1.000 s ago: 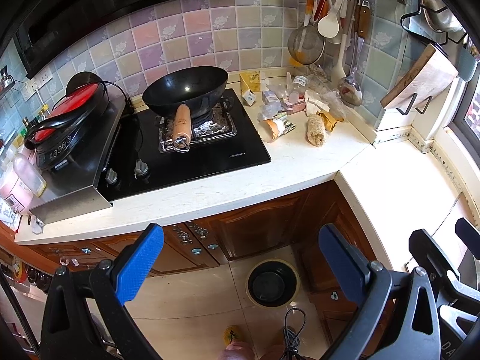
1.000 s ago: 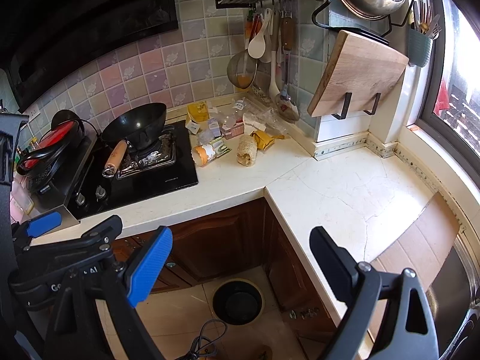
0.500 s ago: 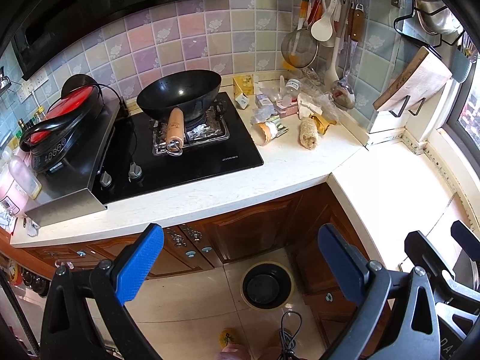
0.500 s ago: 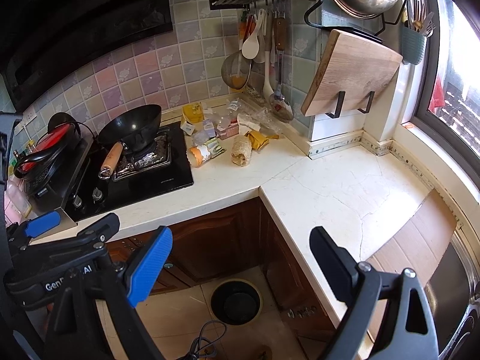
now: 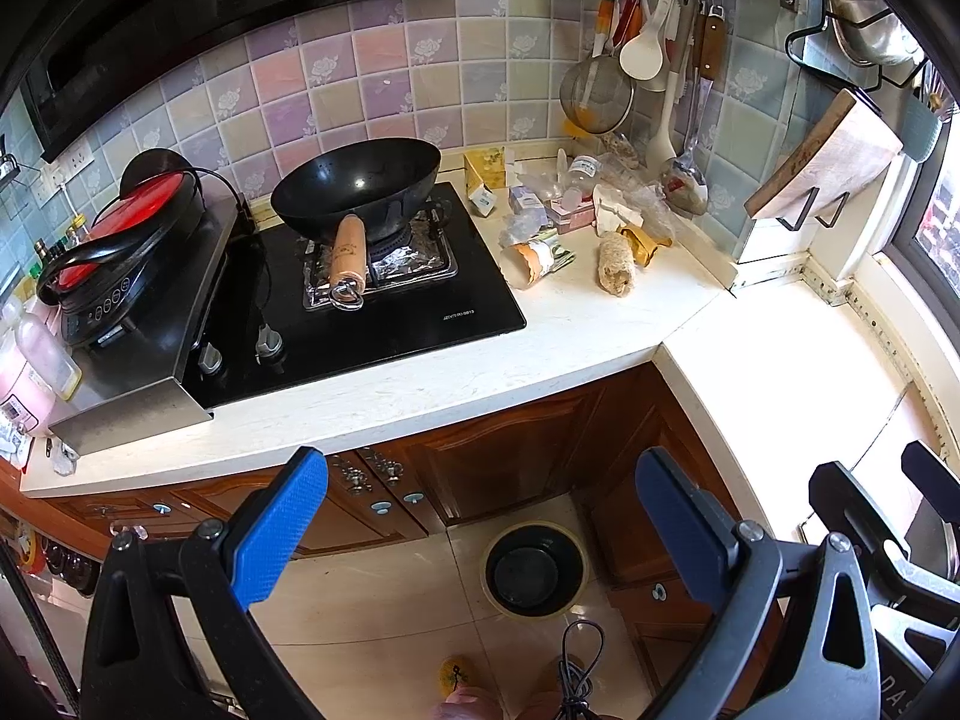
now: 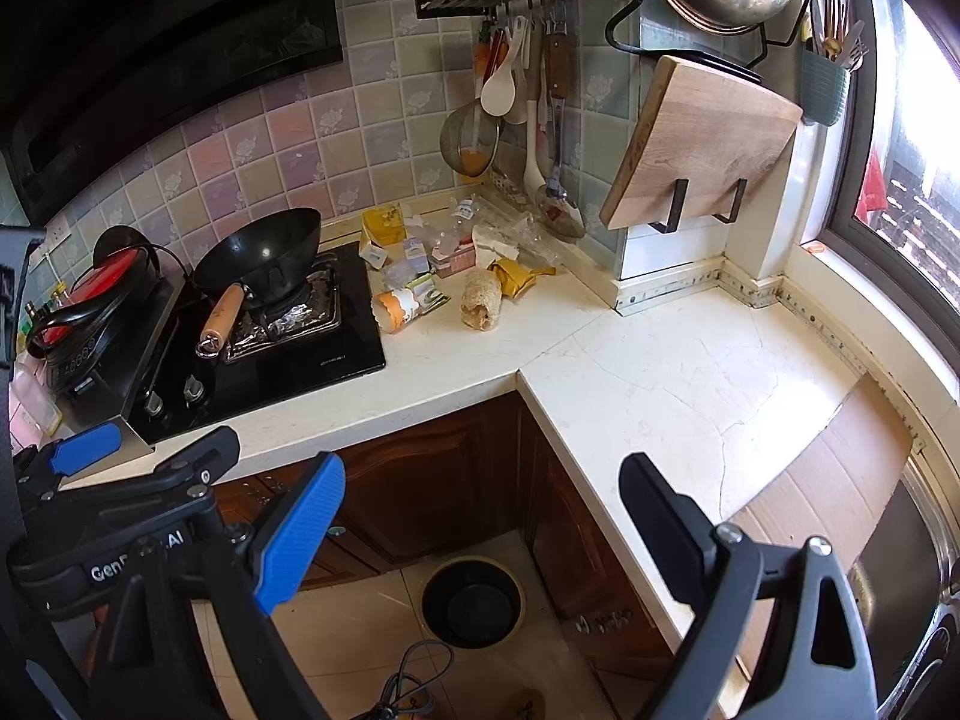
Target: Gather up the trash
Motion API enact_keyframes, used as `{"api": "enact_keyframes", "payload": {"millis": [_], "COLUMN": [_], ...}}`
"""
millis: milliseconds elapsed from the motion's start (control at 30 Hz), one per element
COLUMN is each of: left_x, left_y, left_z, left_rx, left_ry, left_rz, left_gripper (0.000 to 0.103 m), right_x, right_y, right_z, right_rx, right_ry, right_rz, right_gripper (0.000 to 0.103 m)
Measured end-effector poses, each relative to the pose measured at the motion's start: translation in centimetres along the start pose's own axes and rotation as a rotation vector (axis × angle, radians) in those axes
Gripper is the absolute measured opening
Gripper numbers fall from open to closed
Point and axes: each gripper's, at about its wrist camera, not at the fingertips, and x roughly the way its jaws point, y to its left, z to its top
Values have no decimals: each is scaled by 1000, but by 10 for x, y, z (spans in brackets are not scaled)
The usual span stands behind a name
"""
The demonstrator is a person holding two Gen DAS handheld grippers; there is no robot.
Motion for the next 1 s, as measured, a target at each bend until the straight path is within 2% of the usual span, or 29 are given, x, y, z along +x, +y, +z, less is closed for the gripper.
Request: {"api": "enact_keyframes", "payload": {"millis": [567, 1000], "left_x": [2, 12], "left_y": [-2, 17], "left_z": [-1, 13], "left_rx": [6, 45], "left_ry": [-1, -24], "left_rz": [-2, -31], "left_gripper": [101, 101], "right_x": [0, 4], "right_y": [2, 10], "right_z": [0, 1], "right_rx": [4, 26], "right_ry": [-1, -17], "right_rz": [-1, -33], "right_gripper": [93, 94]}}
